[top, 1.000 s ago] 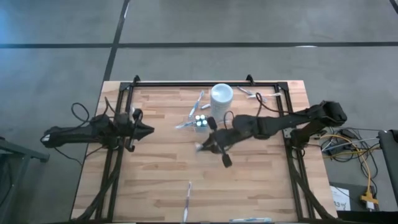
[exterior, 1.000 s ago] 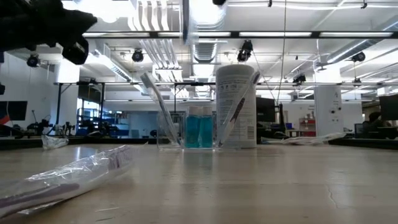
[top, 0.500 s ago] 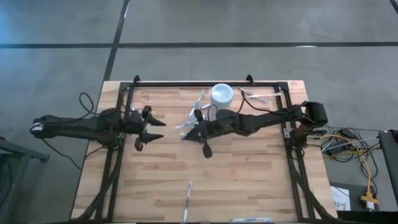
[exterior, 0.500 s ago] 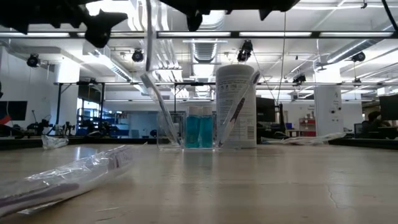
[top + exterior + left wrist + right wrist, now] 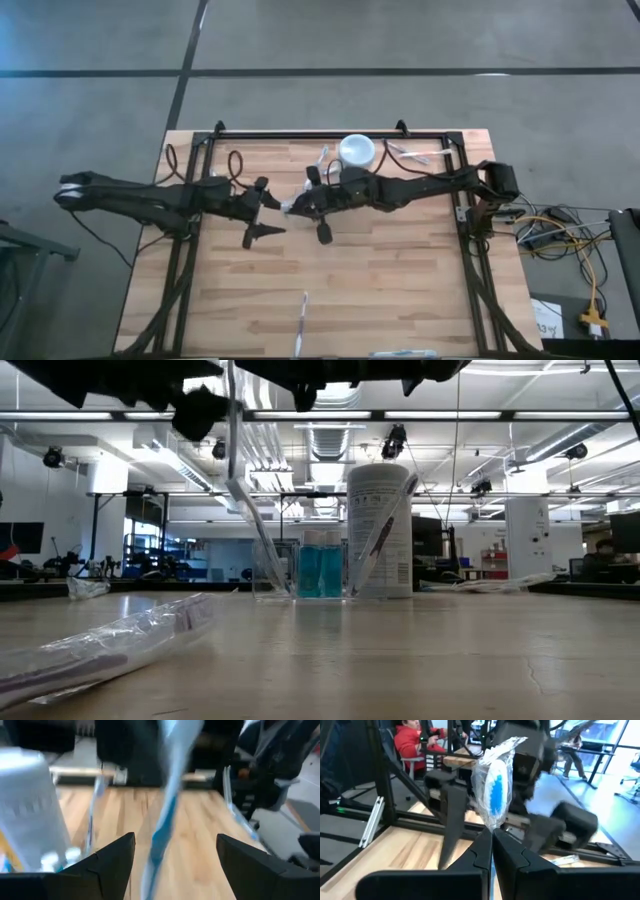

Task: Pick & Place toothbrushing station
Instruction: Put the blue toothbrush into the transparent organizer

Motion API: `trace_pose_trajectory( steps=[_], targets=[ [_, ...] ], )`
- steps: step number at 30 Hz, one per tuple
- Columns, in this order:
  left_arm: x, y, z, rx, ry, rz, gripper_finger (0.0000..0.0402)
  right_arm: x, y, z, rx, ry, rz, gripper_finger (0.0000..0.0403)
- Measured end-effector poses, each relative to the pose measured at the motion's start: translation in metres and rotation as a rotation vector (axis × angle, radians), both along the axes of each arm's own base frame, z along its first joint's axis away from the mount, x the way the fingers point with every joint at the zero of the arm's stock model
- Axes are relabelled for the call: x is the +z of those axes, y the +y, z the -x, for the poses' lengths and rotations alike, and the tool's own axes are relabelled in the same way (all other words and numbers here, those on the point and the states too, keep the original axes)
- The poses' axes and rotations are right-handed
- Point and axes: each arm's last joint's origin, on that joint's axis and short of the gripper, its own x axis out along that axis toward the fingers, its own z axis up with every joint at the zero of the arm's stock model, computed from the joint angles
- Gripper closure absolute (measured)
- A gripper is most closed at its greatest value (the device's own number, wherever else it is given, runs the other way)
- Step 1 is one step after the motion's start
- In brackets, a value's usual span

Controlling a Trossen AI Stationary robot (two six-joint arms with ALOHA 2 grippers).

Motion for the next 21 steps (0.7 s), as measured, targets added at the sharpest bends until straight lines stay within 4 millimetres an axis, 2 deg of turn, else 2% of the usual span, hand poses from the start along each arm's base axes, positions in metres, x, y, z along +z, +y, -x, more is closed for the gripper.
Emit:
trace_pose_trajectory(
  steps=[2, 7, 13, 17, 21],
  targets=[
    [0.0076, 0.0002, -0.0008, 0.010, -0.043, -0.007, 0.0119, 0.0005, -0.0027, 0.0001, -0.006, -0.003, 0.000, 0.0394],
    [0.0073, 0.0036, -0.0026, 0.122, -0.032, -0.026, 0.0119, 0.0008, -0.0038, -0.0005, -0.008, -0.007, 0.012, 0.0394],
    [0.0079, 0.0041, -0.0041, 0.139, -0.052, -0.052, 0.0127, 0.0008, -0.0033, -0.0005, -0.005, -0.009, 0.026, 0.0394],
    [0.0088, 0.0040, -0.0055, 0.133, -0.059, -0.071, 0.0174, -0.0010, -0.0036, -0.0002, -0.003, 0.006, 0.044, 0.0394],
    [0.0070, 0.0034, -0.0095, 0.112, -0.063, -0.086, 0.0270, -0.0014, -0.0057, -0.0002, -0.006, 0.010, 0.052, 0.0394]
  ],
)
